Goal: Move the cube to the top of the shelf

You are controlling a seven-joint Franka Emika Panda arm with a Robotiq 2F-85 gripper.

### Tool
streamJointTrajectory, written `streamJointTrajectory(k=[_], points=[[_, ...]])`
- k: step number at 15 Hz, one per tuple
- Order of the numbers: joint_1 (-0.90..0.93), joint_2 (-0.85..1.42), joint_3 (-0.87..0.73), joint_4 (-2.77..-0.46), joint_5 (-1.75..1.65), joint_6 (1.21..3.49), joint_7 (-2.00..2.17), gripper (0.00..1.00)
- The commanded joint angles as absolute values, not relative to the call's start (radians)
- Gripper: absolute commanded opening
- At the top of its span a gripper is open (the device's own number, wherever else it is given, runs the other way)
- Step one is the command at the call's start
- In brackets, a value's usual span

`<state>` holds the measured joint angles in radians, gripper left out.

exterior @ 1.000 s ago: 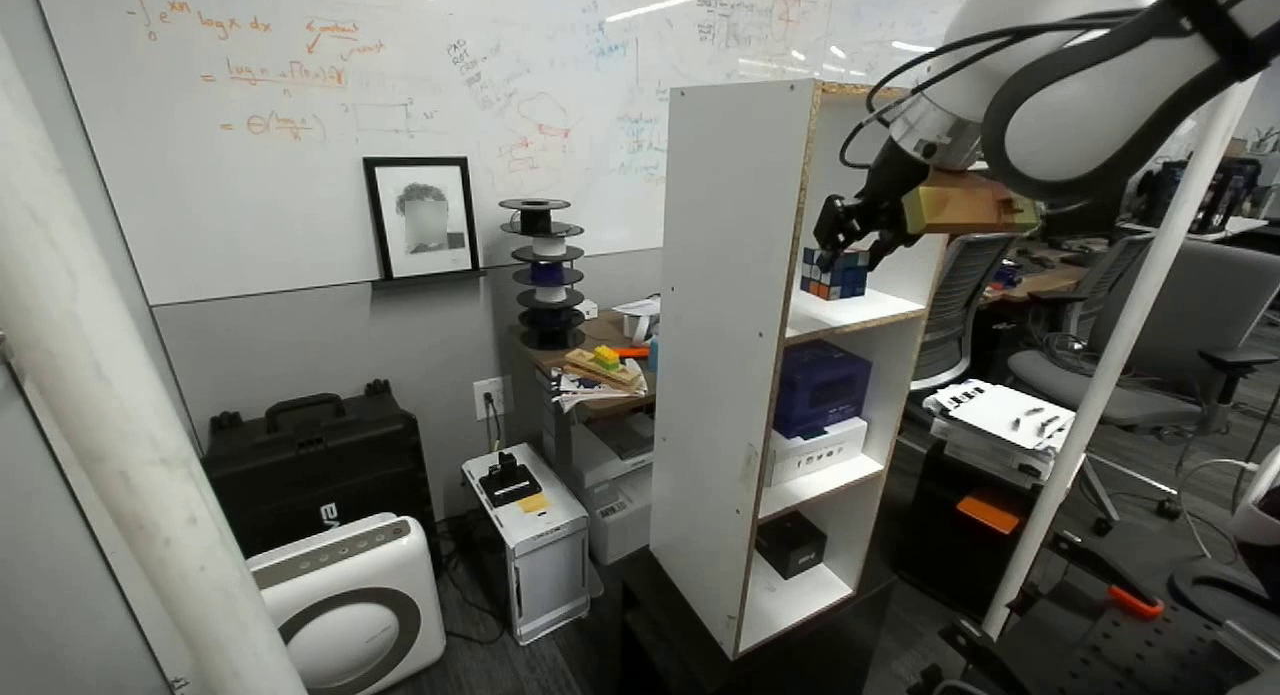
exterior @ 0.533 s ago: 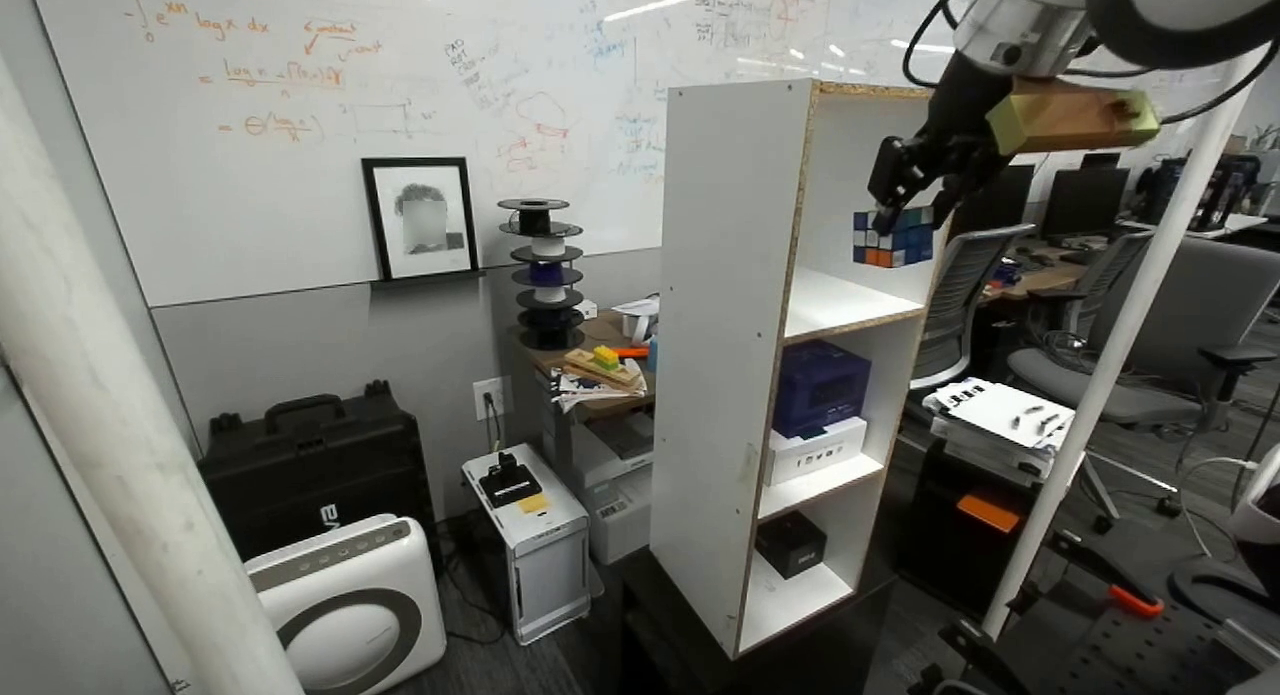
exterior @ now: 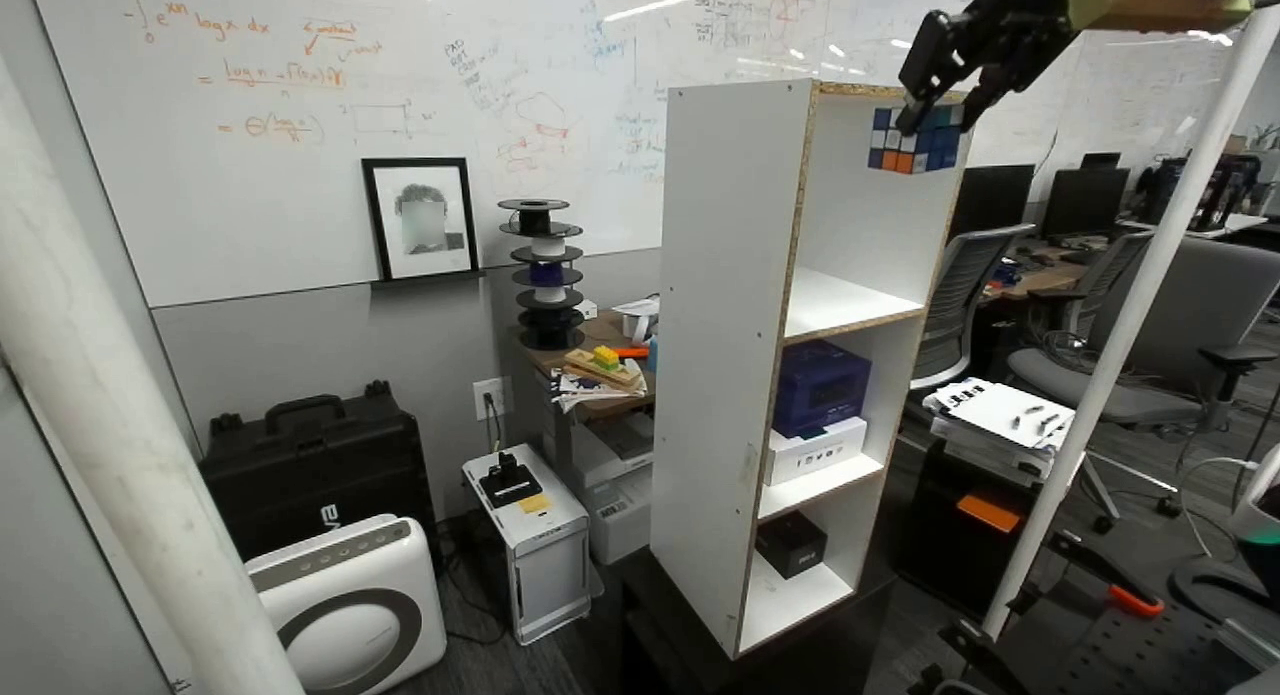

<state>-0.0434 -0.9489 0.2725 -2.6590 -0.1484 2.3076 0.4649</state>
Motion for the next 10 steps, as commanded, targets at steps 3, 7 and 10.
streamJointTrajectory(k=[3, 7, 10], points=[[-0.135, -0.9, 0.284, -2.546, -0.175, 2.475, 0.465, 0.39], [-0.226, -0.807, 0.29, -2.451, -0.172, 2.566, 0.478, 0.39], [-0.286, -0.719, 0.292, -2.376, -0.178, 2.565, 0.486, 0.39]])
